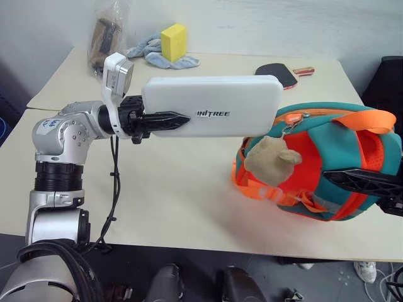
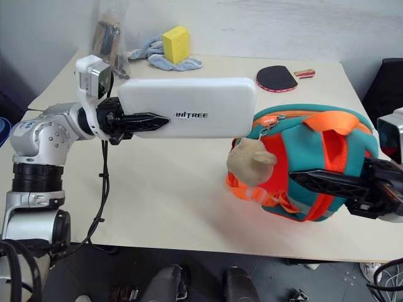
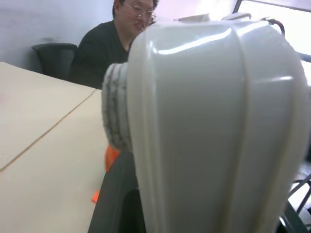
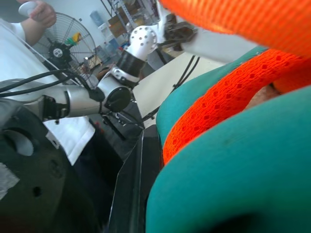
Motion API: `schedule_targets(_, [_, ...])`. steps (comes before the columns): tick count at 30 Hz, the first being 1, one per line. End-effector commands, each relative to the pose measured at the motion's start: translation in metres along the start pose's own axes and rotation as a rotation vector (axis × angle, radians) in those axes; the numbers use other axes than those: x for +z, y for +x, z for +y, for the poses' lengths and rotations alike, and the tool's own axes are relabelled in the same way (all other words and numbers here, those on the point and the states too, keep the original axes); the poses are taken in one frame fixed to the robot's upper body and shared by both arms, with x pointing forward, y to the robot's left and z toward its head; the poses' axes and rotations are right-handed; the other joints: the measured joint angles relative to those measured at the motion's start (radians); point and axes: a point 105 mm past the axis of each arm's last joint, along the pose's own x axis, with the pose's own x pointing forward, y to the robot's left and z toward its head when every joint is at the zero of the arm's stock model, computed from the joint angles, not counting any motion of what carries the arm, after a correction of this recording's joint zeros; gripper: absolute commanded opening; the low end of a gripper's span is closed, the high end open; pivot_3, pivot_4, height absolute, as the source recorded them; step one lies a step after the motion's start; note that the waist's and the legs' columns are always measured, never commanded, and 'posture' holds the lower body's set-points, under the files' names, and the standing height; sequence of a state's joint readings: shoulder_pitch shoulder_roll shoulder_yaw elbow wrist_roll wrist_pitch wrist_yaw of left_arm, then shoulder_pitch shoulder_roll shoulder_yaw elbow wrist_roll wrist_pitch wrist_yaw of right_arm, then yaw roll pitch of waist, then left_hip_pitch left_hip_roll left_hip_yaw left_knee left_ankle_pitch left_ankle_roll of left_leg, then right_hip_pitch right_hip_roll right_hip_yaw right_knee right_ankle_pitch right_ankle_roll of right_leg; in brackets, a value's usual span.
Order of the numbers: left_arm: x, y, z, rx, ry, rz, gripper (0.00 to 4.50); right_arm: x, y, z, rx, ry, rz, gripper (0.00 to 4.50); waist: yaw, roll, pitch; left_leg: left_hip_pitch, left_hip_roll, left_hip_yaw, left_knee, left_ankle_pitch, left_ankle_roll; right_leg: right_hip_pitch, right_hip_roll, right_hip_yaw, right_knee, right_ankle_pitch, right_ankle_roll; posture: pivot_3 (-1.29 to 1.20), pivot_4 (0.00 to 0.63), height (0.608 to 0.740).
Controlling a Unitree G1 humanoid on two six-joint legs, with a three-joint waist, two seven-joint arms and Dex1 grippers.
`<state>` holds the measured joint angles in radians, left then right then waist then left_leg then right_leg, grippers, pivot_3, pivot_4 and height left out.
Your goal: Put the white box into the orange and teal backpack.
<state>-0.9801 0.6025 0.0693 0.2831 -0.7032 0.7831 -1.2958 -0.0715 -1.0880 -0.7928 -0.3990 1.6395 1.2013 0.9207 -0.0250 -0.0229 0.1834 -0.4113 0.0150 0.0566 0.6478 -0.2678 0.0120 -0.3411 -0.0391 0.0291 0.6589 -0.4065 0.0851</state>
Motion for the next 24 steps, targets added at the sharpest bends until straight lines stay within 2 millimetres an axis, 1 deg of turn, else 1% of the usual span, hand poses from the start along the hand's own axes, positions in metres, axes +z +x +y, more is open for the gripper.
schedule_targets(1, [0.025, 0.002, -0.009, -0.065, 0.059, -0.067, 1.24, 0.006, 0.0, 0.012, 0.037, -0.051, 0.003, 0.04, 0.0, -0.001, 0.001, 0.0, 0.0, 0.0, 0.0, 0.0, 0.0, 0.0, 0.0, 0.0, 0.0, 0.0, 0.0, 0.0, 0.15, 0.74])
schedule_targets(2, [0.024, 0.002, -0.009, -0.072, 0.057, -0.058, 1.24, 0.005, 0.001, 0.012, 0.034, -0.051, 0.004, 0.04, 0.0, -0.001, 0.001, 0.0, 0.0, 0.0, 0.0, 0.0, 0.0, 0.0, 0.0, 0.0, 0.0, 0.0, 0.0, 0.0, 0.15, 0.74])
schedule_targets(4, [0.01, 0.006, -0.008, -0.083, 0.06, 0.0, 1.24, 0.005, 0.002, 0.009, 0.026, -0.053, -0.002, 0.04, -0.002, -0.001, 0.001, 0.0, 0.0, 0.0, 0.0, 0.0, 0.0, 0.0, 0.0, 0.0, 0.0, 0.0, 0.0, 0.0, 0.15, 0.74])
schedule_targets(5, [0.007, 0.007, -0.007, -0.086, 0.062, 0.014, 1.24, 0.005, 0.002, 0.008, 0.024, -0.053, -0.004, 0.04, -0.002, -0.001, 0.001, 0.0, 0.0, 0.0, 0.0, 0.0, 0.0, 0.0, 0.0, 0.0, 0.0, 0.0, 0.0, 0.0, 0.15, 0.74])
schedule_targets(8, [-0.011, 0.018, 0.003, -0.062, 0.103, 0.074, 1.24, 0.002, 0.004, 0.007, 0.03, -0.052, 0.001, 0.04, 0.0, -0.001, 0.001, 0.0, 0.0, 0.0, 0.0, 0.0, 0.0, 0.0, 0.0, 0.0, 0.0, 0.0, 0.0, 0.0, 0.15, 0.74])
schedule_targets(10, [-0.017, 0.022, 0.006, -0.06, 0.129, 0.097, 1.24, 0.001, 0.004, 0.008, 0.035, -0.05, 0.003, 0.04, 0.002, -0.002, 0.001, 0.0, 0.0, 0.0, 0.001, 0.0, 0.0, 0.0, 0.0, 0.0, 0.0, 0.0, 0.0, 0.0, 0.15, 0.74])
schedule_targets(13, [-0.018, 0.033, 0.009, -0.071, 0.162, 0.084, 1.24, 0.001, 0.006, 0.012, 0.056, -0.041, 0.012, 0.04, 0.007, -0.002, 0.001, 0.0, 0.0, 0.0, 0.001, 0.0, 0.001, 0.0, 0.0, 0.0, 0.0, 0.0, 0.0, 0.0, 0.15, 0.74])
schedule_targets(17, [-0.012, 0.038, 0.012, -0.086, 0.17, 0.069, 1.24, 0.001, 0.006, 0.017, 0.07, -0.042, 0.017, 0.04, 0.016, -0.002, 0.001, -0.001, 0.0, 0.0, 0.001, 0.0, 0.001, 0.0, 0.0, 0.0, 0.0, 0.0, 0.0, 0.0, 0.15, 0.74])
schedule_targets(22, [-0.022, 0.043, 0.013, -0.112, 0.197, 0.123, 1.24, 0.001, 0.008, 0.022, 0.083, -0.051, 0.013, 0.04, 0.022, -0.002, 0.001, -0.001, 0.0, 0.0, 0.001, 0.0, 0.001, 0.0, 0.0, 0.0, 0.0, 0.0, 0.0, 0.0, 0.15, 0.74])
schedule_targets(24, [-0.035, 0.051, 0.011, -0.152, 0.235, 0.194, 1.24, 0.001, 0.01, 0.022, 0.088, -0.062, 0.016, 0.04, 0.024, -0.002, 0.001, -0.001, 0.0, 0.0, 0.001, 0.0, 0.001, 0.0, 0.0, 0.0, 0.0, 0.0, 0.0, 0.0, 0.15, 0.74])
